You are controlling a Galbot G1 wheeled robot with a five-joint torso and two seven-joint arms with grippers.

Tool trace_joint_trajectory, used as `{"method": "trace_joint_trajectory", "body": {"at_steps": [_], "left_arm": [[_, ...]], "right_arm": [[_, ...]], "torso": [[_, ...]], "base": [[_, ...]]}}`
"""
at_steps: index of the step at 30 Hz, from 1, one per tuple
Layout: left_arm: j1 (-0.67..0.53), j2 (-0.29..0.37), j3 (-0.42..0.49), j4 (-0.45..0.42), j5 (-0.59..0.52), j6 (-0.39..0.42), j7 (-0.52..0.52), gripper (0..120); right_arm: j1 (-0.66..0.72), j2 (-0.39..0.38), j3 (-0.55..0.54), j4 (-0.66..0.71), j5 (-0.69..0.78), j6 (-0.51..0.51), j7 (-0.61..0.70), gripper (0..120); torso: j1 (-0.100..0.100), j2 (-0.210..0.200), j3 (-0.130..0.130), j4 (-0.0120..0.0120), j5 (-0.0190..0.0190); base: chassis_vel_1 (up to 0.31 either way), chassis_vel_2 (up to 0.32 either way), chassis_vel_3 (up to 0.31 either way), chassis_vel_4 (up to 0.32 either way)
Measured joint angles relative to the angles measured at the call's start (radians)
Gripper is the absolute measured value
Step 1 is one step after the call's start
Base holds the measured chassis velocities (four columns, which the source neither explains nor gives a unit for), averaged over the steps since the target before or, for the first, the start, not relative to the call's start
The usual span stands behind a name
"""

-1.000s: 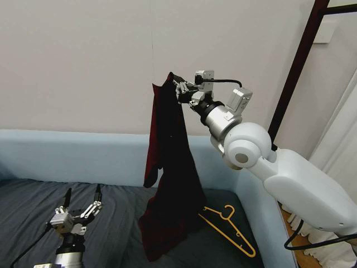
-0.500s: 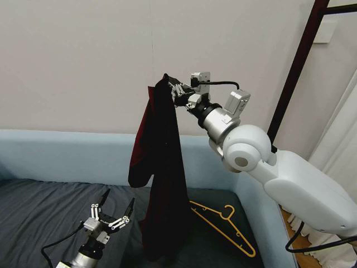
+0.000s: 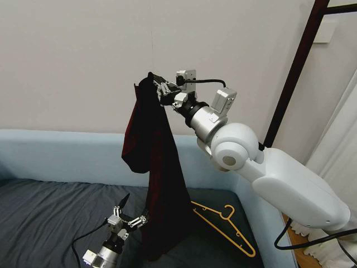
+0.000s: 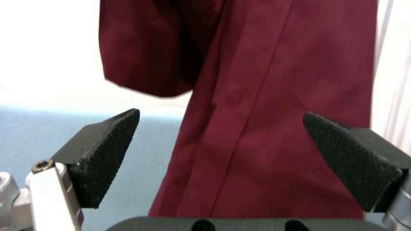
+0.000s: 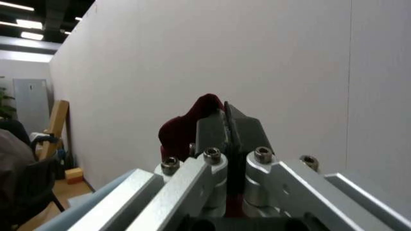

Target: Pick up the clothes from the sofa and hang them on the clothes hanger.

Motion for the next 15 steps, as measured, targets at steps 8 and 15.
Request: {"method": "trace_joint_trajectory", "body": {"at_steps": [8,15], "left_arm": [[-0.057,0.027,-0.024,0.051,-0.052,0.000,0.007,100],[-0.130,0.018,-0.008,0.104,-0.061,0.005,-0.033,100]], "right_arm": [[-0.009,0.015,-0.002,-0.038,-0.017,0.001,-0.010,0],[-0.026,0.018,0.001,-0.040,-0.025,0.006,-0.027,0]], "torso": [[0.000,0.000,0.000,0.0003,0.0002],[0.000,0.000,0.000,-0.0001,0.0003]], "base": [[0.000,0.000,0.000,0.000],[0.000,0.000,0.000,0.000]]}}
